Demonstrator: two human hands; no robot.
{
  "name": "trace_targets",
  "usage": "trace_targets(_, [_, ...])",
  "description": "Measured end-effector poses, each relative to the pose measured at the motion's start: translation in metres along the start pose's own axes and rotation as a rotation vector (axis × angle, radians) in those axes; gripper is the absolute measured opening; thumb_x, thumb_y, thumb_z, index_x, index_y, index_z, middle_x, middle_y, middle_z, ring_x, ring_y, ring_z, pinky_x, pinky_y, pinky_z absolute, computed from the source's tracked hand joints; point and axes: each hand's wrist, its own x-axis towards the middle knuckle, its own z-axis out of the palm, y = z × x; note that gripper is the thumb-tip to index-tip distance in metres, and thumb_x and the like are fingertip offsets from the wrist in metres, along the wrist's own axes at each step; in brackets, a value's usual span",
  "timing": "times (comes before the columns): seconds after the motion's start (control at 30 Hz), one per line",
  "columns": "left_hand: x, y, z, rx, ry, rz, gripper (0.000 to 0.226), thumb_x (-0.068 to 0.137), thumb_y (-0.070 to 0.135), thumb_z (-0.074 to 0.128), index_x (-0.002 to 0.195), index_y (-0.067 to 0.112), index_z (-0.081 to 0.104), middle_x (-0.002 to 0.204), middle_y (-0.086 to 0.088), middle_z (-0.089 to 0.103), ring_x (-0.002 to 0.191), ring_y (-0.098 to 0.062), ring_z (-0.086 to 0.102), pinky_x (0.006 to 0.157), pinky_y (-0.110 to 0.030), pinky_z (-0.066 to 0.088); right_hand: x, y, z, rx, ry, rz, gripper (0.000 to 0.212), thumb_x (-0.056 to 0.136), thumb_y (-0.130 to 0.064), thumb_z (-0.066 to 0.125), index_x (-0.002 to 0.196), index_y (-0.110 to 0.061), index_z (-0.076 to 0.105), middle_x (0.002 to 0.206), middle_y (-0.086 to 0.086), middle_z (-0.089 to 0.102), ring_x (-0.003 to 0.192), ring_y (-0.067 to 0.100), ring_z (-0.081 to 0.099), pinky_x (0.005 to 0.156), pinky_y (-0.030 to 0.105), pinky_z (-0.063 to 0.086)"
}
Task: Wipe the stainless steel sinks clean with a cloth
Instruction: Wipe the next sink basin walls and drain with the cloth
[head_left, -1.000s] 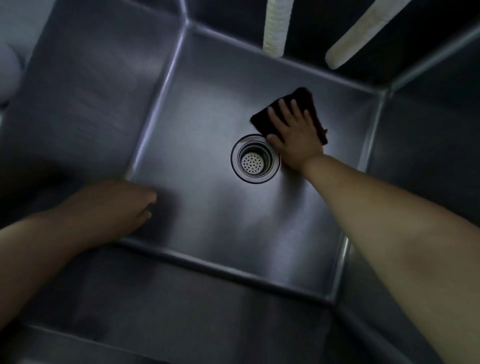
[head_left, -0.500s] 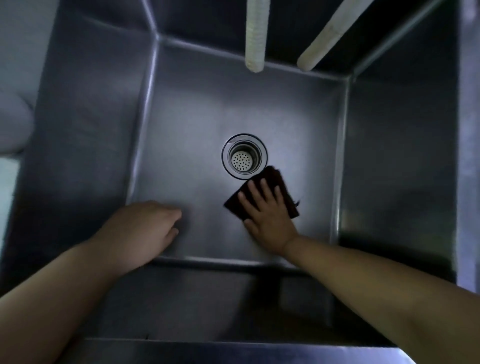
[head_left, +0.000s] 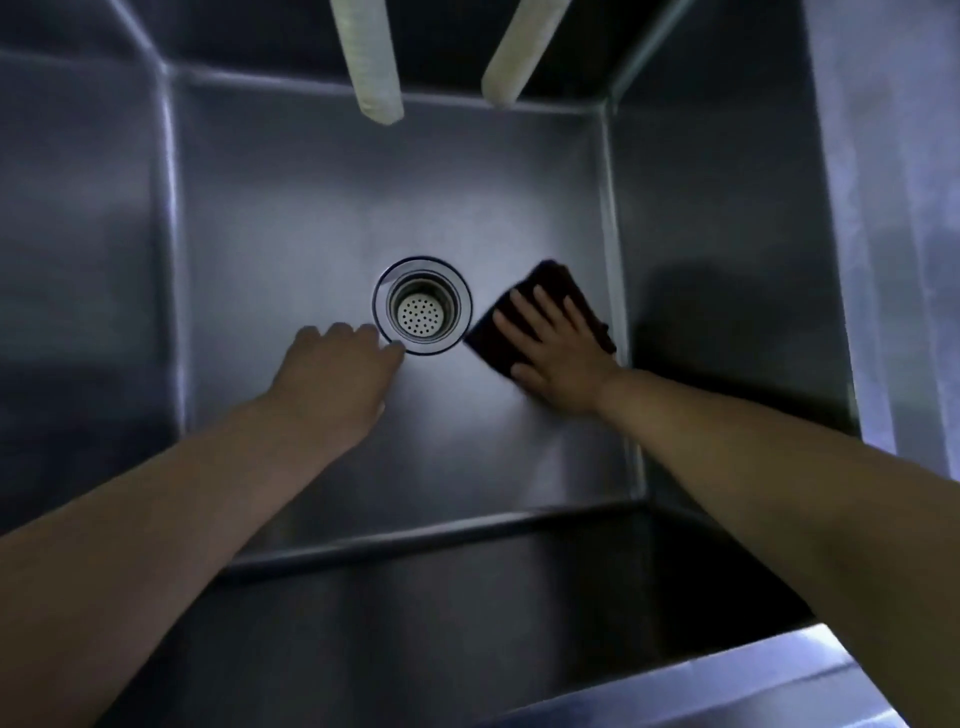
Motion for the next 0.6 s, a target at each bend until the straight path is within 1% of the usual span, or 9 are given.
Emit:
trace_targets(0.07, [0.015,0.009,0.007,0.025,-0.045,-0.015,0.073,0.085,0.028,0.057,0.146,0.021,0.018,0.149,-0.013,0.025,0.134,-0.03,0.029,0.1,-0.046,0.033,0.029,0.011,-0.014,0.058,0.034,0.13,0.065,0.098,-0.046,0.03,0.15,-0.032,-0.007,0.159,0.004,-0.014,0.145,0.027,-0.017,0.114,0.044,-0.012])
trace_targets(0.1, [0.019,0.012,0.011,0.06,-0.061,-0.017,0.08,0.085,0.027,0.059,0.149,0.02,0.01,0.154,-0.015,0.013,0.139,-0.034,0.02,0.105,-0.052,0.029,0.041,0.017,-0.02,0.089,0.043,0.182,0.065,0.099,-0.046,0.03,0.15,-0.031,-0.008,0.159,0.004,-0.014,0.144,0.027,-0.017,0.114,0.044,-0.012])
trace_targets(0.13, [0.022,0.015,0.016,0.095,-0.069,-0.021,0.086,0.084,0.028,0.062,0.149,0.02,0.005,0.156,-0.016,0.006,0.141,-0.036,0.014,0.106,-0.056,0.026,0.05,0.022,-0.025,0.111,0.048,0.216,0.065,0.099,-0.046,0.029,0.15,-0.031,-0.008,0.159,0.004,-0.015,0.144,0.027,-0.018,0.114,0.044,-0.012])
trace_targets(0.17, [0.023,0.016,0.02,0.121,-0.074,-0.026,0.091,0.083,0.029,0.063,0.149,0.02,0.002,0.156,-0.017,0.002,0.141,-0.039,0.012,0.106,-0.057,0.026,0.056,0.025,-0.028,0.123,0.049,0.236,0.065,0.099,-0.047,0.028,0.15,-0.031,-0.008,0.159,0.004,-0.016,0.144,0.027,-0.018,0.114,0.044,-0.012])
trace_targets(0.27, [0.024,0.016,0.03,0.134,-0.092,-0.022,0.093,0.084,0.03,0.063,0.149,0.019,-0.001,0.156,-0.02,-0.001,0.14,-0.042,0.011,0.105,-0.053,0.031,0.051,0.018,-0.024,0.18,0.049,0.3,0.066,0.098,-0.047,0.028,0.15,-0.029,-0.01,0.158,0.005,-0.017,0.144,0.028,-0.019,0.113,0.045,-0.013])
trace_targets(0.33, [0.026,0.013,0.034,0.11,-0.085,-0.012,0.09,0.086,0.027,0.061,0.15,0.019,-0.001,0.156,-0.019,-0.001,0.141,-0.043,0.01,0.106,-0.05,0.031,0.034,-0.008,-0.013,0.269,0.067,0.402,0.068,0.097,-0.045,0.03,0.15,-0.027,-0.01,0.158,0.007,-0.017,0.144,0.03,-0.019,0.113,0.047,-0.014])
trace_targets(0.43, [0.027,0.011,0.033,0.07,-0.102,-0.005,0.085,0.088,0.025,0.058,0.15,0.02,0.0,0.157,-0.018,-0.002,0.141,-0.043,0.008,0.108,-0.05,0.029,-0.006,-0.067,0.003,0.476,0.01,0.654,0.073,0.096,-0.046,0.032,0.15,-0.023,-0.013,0.157,0.01,-0.022,0.143,0.033,-0.022,0.112,0.051,-0.014])
trace_targets(0.53, [0.025,0.013,0.031,0.029,-0.112,0.004,0.075,0.092,0.021,0.049,0.151,0.018,0.001,0.156,-0.021,-0.003,0.141,-0.045,0.005,0.11,-0.053,0.024,-0.027,-0.133,0.01,0.711,-0.163,0.938,0.082,0.094,-0.053,0.031,0.146,-0.021,-0.025,0.153,0.011,-0.031,0.139,0.034,-0.028,0.109,0.058,-0.014])
trace_targets(0.6, [0.025,0.013,0.029,0.031,-0.127,0.011,0.074,0.094,0.022,0.047,0.15,0.017,-0.001,0.156,-0.022,-0.005,0.142,-0.045,0.004,0.11,-0.053,0.023,-0.023,-0.156,0.005,0.844,-0.233,1.111,0.086,0.093,-0.056,0.032,0.144,-0.019,-0.027,0.153,0.011,-0.032,0.139,0.036,-0.028,0.108,0.062,-0.011])
